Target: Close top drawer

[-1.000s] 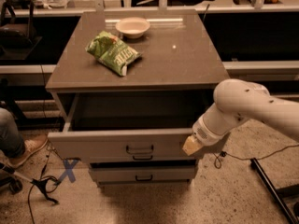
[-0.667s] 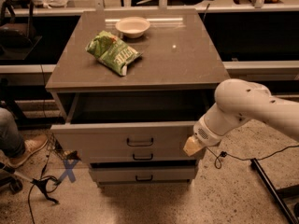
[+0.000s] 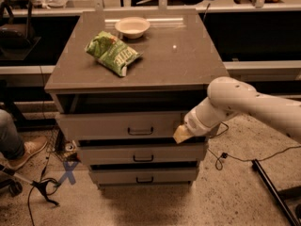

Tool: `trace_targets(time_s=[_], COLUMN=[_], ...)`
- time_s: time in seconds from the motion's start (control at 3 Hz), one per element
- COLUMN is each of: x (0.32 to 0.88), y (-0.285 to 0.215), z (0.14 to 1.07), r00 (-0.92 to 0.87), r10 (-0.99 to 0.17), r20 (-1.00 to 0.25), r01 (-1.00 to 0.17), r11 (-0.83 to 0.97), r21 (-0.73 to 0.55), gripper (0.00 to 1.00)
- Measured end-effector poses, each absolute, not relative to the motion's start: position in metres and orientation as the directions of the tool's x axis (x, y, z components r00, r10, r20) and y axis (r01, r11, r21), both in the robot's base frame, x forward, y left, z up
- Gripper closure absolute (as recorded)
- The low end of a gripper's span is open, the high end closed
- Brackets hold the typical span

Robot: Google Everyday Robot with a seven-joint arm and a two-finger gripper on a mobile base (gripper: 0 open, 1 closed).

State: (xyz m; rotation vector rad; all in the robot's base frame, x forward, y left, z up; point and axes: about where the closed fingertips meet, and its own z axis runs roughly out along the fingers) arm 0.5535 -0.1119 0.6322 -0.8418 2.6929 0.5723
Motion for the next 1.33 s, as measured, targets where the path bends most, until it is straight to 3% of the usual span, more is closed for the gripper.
trace_targets(time_s=[0.67,1.33], x=[0.59,0.542], y=[-0.103,-0.154], z=[0.618,0.599], r00=[-0.824,-0.89], r10=[-0.391,-0.272], r20=[-0.409,-0.366], r01=[-0.539,-0.418], r11=[0.763,0.807], r21=[0.356,0.418], gripper=[1.0,1.0])
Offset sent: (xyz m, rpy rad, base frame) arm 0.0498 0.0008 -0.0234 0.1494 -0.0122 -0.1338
